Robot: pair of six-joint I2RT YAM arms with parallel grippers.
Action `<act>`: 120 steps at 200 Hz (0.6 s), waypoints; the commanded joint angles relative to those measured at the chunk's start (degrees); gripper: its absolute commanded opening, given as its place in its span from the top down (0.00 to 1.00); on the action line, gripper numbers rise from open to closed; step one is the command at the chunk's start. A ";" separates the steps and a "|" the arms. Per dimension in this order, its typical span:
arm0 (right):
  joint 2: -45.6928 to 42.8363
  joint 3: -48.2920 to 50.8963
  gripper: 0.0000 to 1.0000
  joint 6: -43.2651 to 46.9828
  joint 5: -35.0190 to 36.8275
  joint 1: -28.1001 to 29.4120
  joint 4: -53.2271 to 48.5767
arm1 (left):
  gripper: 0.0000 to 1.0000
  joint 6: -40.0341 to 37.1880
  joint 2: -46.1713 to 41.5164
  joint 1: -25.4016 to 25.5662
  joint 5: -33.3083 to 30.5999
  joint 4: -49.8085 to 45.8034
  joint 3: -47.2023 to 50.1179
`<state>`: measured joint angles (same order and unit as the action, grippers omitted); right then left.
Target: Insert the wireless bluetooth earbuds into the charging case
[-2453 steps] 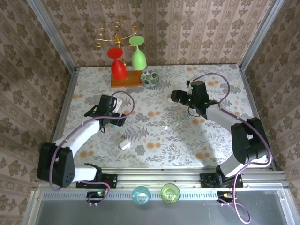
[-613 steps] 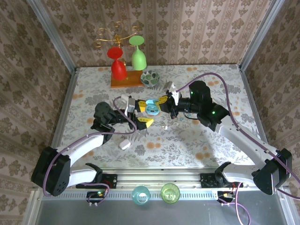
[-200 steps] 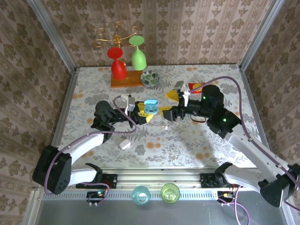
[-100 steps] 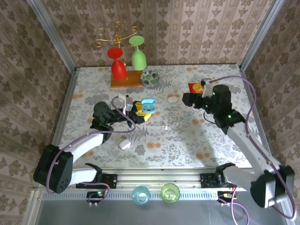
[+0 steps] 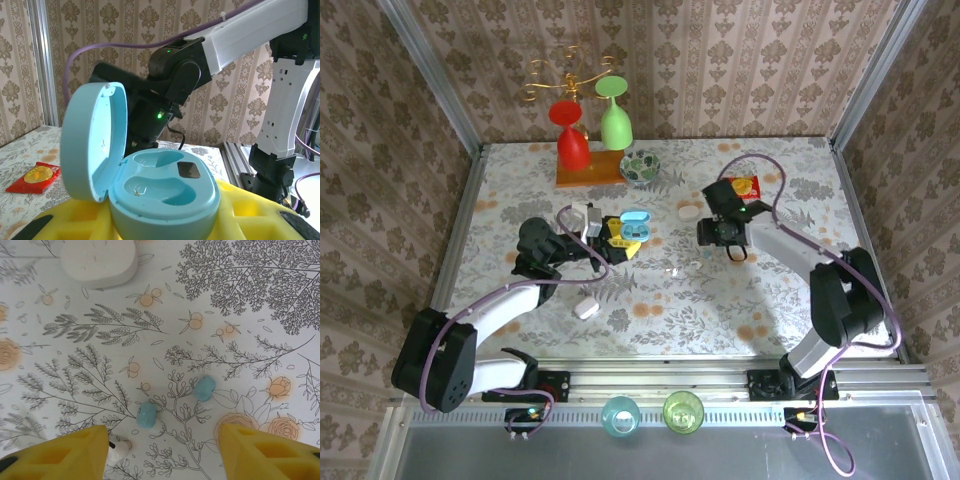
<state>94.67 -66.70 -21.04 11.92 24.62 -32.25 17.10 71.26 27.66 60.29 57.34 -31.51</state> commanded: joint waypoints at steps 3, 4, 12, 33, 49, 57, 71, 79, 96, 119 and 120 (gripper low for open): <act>4.53 -4.42 0.43 0.66 10.40 2.66 -6.79 | 0.74 -0.52 -1.78 -0.37 1.41 -0.32 0.39; 4.76 -4.63 0.43 0.65 10.58 2.78 -6.91 | 0.74 -0.59 -1.81 -0.35 1.36 -0.40 0.44; 6.64 -5.82 0.45 0.83 12.10 3.59 -8.12 | 0.74 -0.95 -2.09 -0.36 1.24 -0.95 0.39; 10.66 -8.14 0.52 0.91 15.17 5.48 -10.55 | 0.73 -1.44 -2.66 -0.39 1.28 -1.79 0.56; 13.02 -9.48 0.58 0.58 16.55 6.37 -11.70 | 0.73 -1.61 -2.80 -0.44 1.23 -2.13 0.66; 13.93 -9.99 0.60 0.31 17.04 6.71 -12.13 | 0.73 -1.69 -2.80 -0.41 1.23 -2.06 0.67; 15.27 -10.85 0.64 0.01 17.45 7.18 -12.52 | 0.73 -1.65 -2.80 -0.45 1.31 -2.12 0.57; 15.86 -11.26 0.65 -0.02 17.53 7.49 -12.68 | 0.74 -1.68 -2.78 -0.44 1.33 -2.10 0.57; 17.17 -11.98 0.66 -0.16 17.21 7.89 -13.03 | 0.73 -1.63 -2.83 -0.52 1.43 -2.17 0.48; 18.35 -12.41 0.67 -0.40 16.65 8.35 -13.19 | 0.74 -1.63 -2.86 -0.52 1.41 -2.23 0.48; 18.39 -12.41 0.67 -0.36 16.56 8.35 -13.19 | 0.74 -1.68 -2.87 -0.51 1.41 -2.23 0.48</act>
<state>111.55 -77.49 -20.16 26.48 32.34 -43.03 16.64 69.89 27.64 60.45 55.29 -31.44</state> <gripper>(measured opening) 0.336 0.360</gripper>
